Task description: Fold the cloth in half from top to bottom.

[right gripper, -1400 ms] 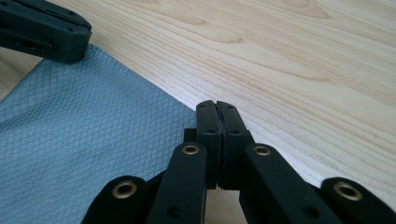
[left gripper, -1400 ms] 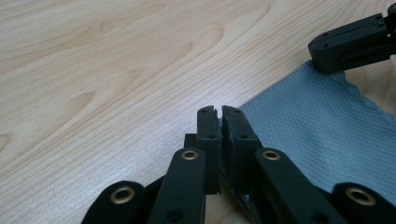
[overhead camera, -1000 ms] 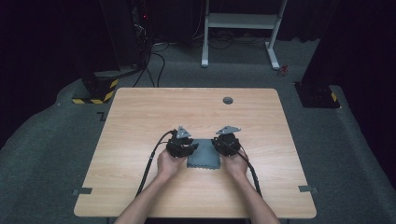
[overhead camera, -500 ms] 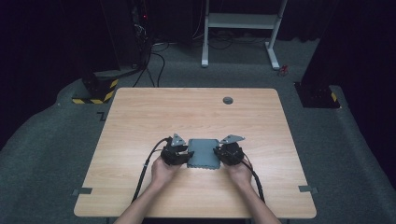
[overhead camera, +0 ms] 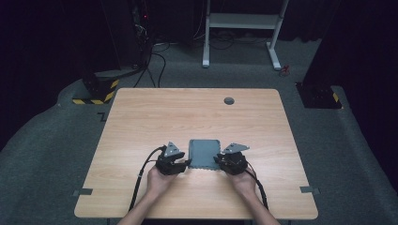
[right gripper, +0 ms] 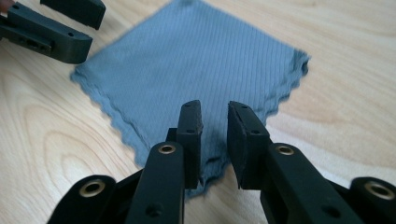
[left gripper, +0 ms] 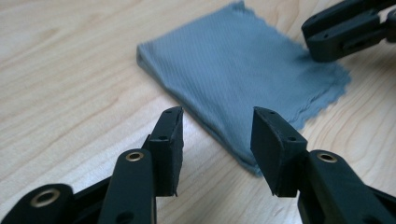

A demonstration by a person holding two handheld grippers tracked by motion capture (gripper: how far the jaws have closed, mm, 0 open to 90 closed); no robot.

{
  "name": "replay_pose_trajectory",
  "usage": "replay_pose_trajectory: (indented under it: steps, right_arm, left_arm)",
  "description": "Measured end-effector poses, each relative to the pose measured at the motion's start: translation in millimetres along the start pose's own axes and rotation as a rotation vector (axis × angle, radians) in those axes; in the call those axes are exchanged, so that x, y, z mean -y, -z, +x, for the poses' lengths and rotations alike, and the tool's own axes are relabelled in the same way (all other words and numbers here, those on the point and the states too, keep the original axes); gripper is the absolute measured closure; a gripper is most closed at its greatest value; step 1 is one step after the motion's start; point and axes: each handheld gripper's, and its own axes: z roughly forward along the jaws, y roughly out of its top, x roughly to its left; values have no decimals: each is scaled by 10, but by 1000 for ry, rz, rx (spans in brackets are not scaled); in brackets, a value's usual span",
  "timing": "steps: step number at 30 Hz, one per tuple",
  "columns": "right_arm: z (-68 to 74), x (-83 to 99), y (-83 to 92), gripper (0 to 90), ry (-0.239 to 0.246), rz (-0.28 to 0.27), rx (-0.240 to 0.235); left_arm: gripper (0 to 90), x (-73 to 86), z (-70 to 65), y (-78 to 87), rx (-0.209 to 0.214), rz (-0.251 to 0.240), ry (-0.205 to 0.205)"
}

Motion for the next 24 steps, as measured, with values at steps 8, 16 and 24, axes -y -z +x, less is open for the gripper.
replay_pose_trajectory:
  steps: [8,16,24]
  right_arm:
    - [-80,-19,174,668,-30,-69,21]
    - [-172,111,364,635,-77,-107,32]
    - [-192,136,444,606,-91,-127,40]
  left_arm:
    - [495,-37,55,229,14,-71,35]
    - [437,31,118,344,13,-94,65]
    - [411,76,135,453,10,-108,75]
